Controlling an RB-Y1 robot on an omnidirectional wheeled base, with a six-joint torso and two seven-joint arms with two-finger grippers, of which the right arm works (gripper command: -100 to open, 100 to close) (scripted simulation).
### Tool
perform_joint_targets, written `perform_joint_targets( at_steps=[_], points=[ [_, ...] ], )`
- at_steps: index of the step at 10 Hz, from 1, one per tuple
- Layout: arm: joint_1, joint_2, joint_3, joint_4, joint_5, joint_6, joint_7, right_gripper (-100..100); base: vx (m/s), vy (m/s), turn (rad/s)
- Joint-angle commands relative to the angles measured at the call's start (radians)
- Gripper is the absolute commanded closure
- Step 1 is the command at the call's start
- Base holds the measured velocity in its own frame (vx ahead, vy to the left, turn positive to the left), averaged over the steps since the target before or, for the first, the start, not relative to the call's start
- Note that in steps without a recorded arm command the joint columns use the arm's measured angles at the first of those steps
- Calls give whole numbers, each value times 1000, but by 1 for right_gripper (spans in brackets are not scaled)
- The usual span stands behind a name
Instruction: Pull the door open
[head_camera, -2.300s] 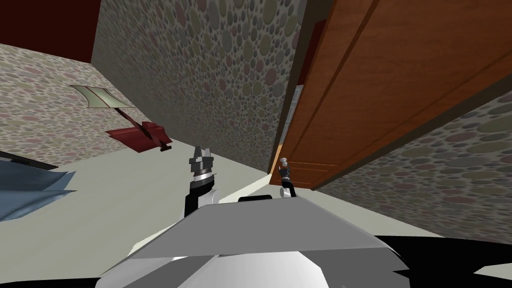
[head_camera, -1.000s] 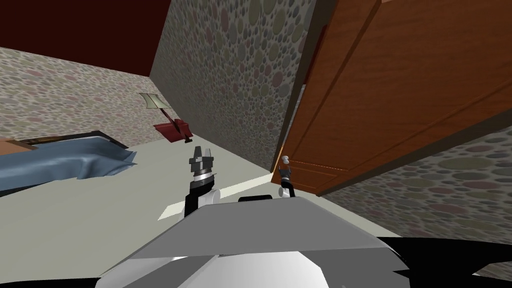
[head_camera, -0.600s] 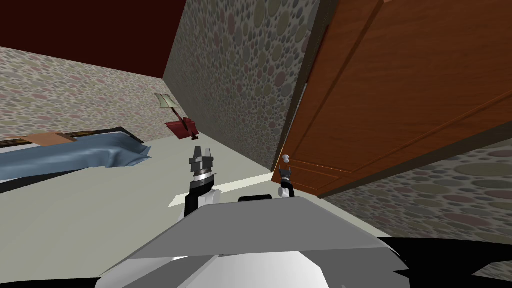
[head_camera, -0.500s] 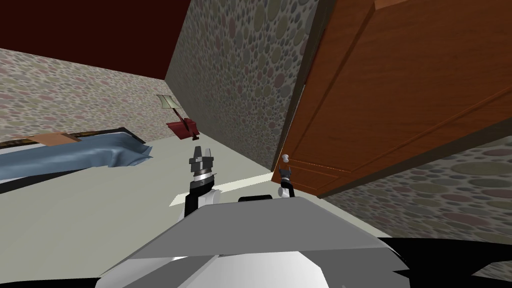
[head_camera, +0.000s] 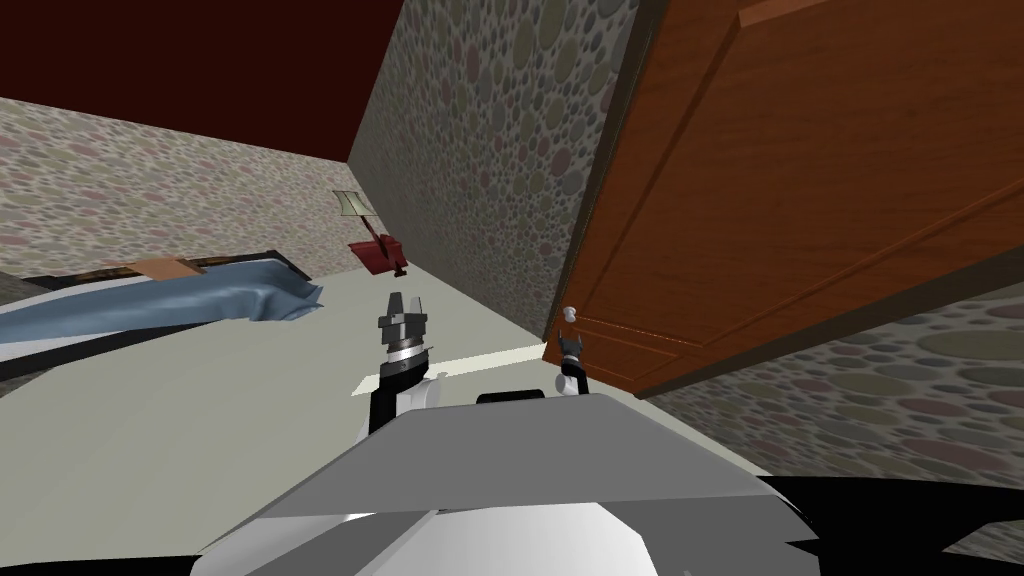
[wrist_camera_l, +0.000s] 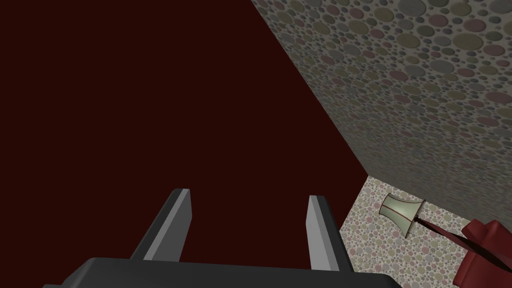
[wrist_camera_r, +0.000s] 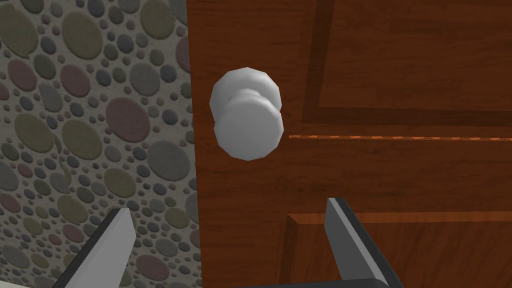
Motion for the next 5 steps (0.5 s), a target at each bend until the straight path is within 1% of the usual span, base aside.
perform_joint_targets(
  at_steps=[1, 2, 3, 4, 5],
  points=[
    [3, 3, -1, -5, -10, 1, -36, -100, -87, -74, 85],
    [2, 2, -1, -3, -6, 1, -20, -100, -40, -37, 20],
    [13, -29, -3, 5, -12, -4, -58, -100, 85, 58, 103],
    [13, -29, -3, 5, -12, -4, -58, -100, 147, 54, 40],
    [22, -53, -4, 11, -16, -7, -85, -100, 162, 56, 51]
  ],
)
